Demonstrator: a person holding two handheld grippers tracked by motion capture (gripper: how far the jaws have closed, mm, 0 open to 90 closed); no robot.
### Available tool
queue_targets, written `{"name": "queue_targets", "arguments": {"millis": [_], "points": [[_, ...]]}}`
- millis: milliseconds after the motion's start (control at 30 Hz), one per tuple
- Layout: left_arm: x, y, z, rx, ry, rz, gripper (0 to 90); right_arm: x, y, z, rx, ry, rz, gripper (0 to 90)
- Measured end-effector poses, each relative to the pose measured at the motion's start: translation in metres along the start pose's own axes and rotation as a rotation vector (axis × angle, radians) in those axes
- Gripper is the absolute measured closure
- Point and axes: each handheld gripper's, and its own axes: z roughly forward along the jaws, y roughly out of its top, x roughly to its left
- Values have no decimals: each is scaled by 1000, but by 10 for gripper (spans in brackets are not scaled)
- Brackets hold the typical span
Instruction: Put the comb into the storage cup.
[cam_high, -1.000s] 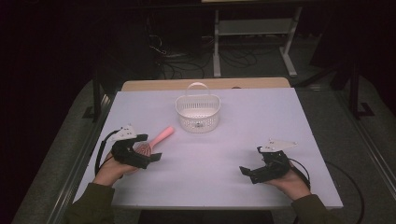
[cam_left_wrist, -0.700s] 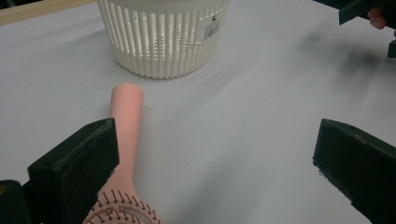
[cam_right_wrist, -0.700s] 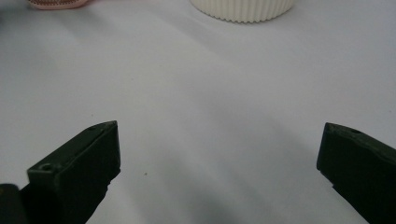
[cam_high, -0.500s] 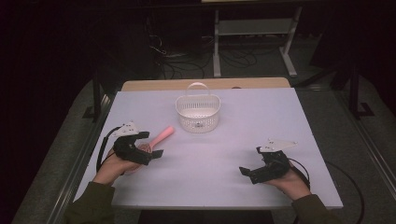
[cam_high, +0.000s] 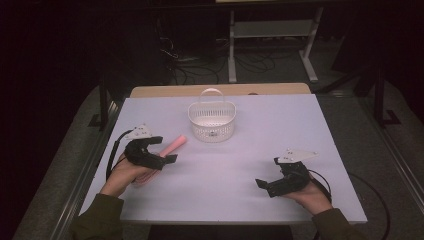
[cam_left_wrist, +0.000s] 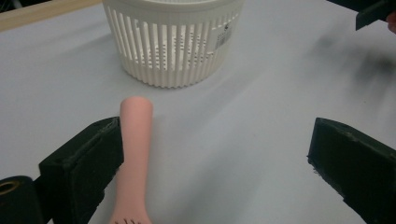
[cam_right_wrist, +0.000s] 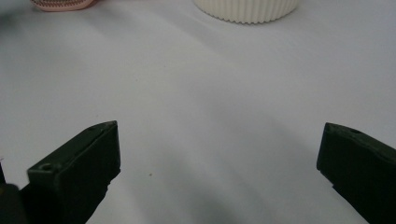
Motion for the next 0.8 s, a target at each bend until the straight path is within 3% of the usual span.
{"name": "queue_targets", "arguments": {"millis": [433, 567, 733, 800], "points": [[19, 7, 7, 13, 30, -35, 209, -3, 0, -1, -7, 1, 15, 0], [22, 10, 12, 20, 43, -27, 246, -2, 0, -1, -6, 1, 12, 0], [27, 14, 20, 46, 53, -32, 341, -2, 0, -1, -6, 1, 12, 0], [30, 15, 23, 59, 59, -32, 417, -3, 0, -1, -7, 2, 13, 0]]}}
